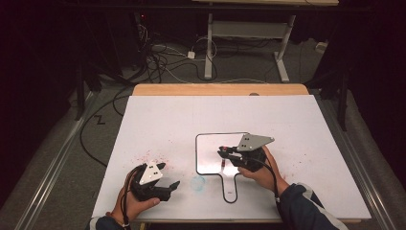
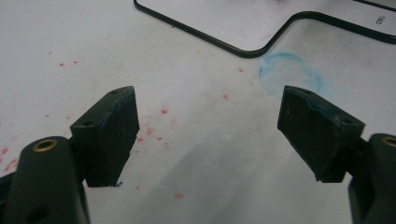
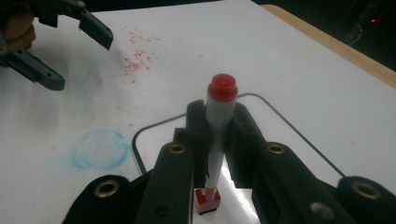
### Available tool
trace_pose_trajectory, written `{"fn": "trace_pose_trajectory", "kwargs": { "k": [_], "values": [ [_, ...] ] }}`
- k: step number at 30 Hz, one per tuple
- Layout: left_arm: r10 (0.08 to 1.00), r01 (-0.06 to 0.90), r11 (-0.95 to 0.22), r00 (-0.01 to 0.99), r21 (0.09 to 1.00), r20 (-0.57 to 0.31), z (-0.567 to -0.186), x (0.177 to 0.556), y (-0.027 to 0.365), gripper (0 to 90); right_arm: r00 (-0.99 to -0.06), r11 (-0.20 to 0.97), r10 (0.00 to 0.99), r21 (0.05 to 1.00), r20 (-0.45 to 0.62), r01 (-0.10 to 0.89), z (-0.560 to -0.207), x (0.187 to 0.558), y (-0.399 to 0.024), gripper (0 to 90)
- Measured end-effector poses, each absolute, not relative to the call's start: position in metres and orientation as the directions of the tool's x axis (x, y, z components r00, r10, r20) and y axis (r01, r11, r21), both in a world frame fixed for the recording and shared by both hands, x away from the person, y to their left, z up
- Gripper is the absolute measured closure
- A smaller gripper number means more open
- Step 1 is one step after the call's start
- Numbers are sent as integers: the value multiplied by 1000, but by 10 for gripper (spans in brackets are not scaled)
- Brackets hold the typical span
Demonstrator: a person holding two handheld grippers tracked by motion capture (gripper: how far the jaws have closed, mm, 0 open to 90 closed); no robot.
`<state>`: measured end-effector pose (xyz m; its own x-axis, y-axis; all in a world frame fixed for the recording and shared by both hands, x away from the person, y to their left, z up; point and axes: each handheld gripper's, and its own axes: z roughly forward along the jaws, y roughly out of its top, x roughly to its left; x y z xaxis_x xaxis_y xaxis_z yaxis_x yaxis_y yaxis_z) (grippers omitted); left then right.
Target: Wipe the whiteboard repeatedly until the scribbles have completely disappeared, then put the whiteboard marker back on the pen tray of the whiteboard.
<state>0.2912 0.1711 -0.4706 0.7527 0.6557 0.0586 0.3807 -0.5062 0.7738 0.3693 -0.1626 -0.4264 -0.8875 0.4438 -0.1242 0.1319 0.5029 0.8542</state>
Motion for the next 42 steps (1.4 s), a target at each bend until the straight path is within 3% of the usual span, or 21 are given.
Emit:
{"fn": "trace_pose_trajectory", "kwargs": {
  "k": [8,25,38,42],
  "values": [
    [656,379,-506,752,775,60,-470,291,171,196,-868,502,478,853,-137,142,-426,369,-185,813],
    [650,379,-516,757,768,63,-472,293,171,196,-910,487,392,870,-135,81,-431,356,-149,813],
    [651,379,-515,756,769,63,-471,292,171,196,-867,508,469,855,-169,108,-427,359,-186,813],
    [652,378,-518,755,768,68,-471,292,171,196,-839,455,529,876,-123,159,-419,366,-207,813]
  ]
}}
